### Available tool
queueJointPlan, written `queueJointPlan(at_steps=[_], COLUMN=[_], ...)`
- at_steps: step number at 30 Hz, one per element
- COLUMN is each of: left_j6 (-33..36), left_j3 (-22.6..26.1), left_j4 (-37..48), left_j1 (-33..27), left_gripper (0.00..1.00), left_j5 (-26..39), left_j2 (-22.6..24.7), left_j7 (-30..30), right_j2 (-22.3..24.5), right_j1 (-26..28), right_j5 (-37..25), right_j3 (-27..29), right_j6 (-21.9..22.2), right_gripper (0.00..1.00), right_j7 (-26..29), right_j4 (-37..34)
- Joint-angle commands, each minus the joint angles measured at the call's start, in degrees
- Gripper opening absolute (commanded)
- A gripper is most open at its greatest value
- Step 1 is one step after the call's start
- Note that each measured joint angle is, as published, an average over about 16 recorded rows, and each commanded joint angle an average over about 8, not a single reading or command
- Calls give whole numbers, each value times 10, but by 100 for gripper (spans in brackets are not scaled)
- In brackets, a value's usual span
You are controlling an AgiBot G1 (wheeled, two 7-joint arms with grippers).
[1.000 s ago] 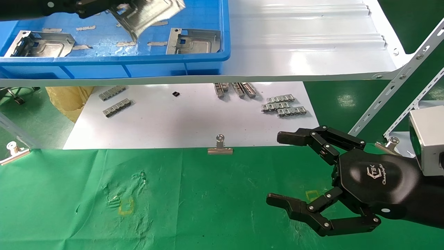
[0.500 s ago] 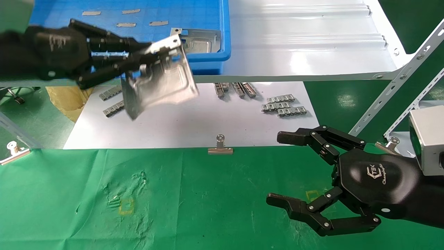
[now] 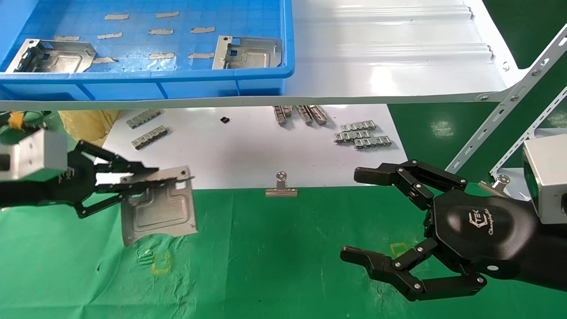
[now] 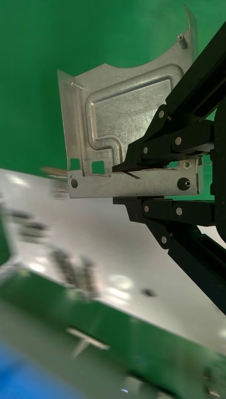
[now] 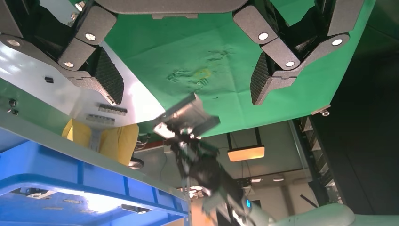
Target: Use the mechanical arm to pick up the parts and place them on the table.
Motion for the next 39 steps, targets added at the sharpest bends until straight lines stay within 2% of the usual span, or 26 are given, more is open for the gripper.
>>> queueJointPlan(at_steps=[1,13,14,21,22,33,39], left_j6=[-9,-1,-2,-8,-9,0,25], left_j3=[10,30,32,44,45,46,32], left_j4=[29,132,136,166,171,212,231], left_j1=[7,38,39,41,40,20,22], left_gripper=[0,0,6,93,100,100,100], left_j5=[19,43,45,64,66,67,38], left_j2=[4,43,45,62,65,82,81], left_j7=[38,160,171,227,230,251,192], right_j2=[0,0,0,0,0,0,0], right_j1=[0,0,0,0,0,0,0], right_j5=[0,0,0,0,0,0,0], right_j3=[0,0,0,0,0,0,0], right_j6=[0,0,0,0,0,0,0], right_gripper=[100,100,100,100,100,100,100], right_j7=[0,0,0,0,0,0,0], right_j4=[0,0,0,0,0,0,0])
